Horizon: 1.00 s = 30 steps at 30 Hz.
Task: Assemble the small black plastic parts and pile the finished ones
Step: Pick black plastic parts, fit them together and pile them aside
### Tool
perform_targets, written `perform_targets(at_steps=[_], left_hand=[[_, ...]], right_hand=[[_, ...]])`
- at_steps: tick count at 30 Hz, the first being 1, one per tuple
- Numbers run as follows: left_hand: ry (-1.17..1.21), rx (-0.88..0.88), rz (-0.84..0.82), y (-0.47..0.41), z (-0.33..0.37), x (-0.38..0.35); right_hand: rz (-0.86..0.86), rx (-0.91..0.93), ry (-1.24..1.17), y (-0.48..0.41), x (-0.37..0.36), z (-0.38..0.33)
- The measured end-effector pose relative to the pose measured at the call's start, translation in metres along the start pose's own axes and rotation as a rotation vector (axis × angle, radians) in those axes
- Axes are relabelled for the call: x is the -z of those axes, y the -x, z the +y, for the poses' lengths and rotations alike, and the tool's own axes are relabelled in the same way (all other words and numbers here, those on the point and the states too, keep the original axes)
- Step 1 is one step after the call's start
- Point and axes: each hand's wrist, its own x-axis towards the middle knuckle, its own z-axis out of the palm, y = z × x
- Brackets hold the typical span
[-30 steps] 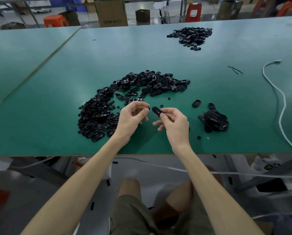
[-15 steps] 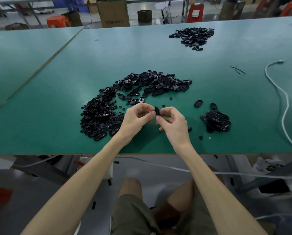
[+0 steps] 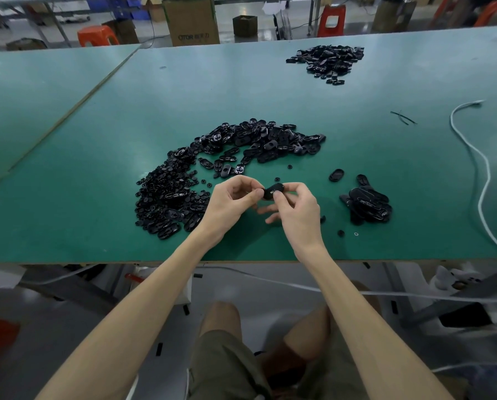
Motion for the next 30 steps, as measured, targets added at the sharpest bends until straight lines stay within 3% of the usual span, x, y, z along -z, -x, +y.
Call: perform_targets(at_steps=[11, 30], left_hand=[[-0.065, -0.022, 0.017, 0.0003, -0.0023, 0.0001], [-0.166, -0.014, 0.093, -0.0025, -0.0056, 0.0]], right_hand=[[0.008, 0.039, 0.052, 0.0007, 0.0017, -0.0005], [-0.046, 0.029, -0.108, 0.0017, 0.0056, -0.0043]])
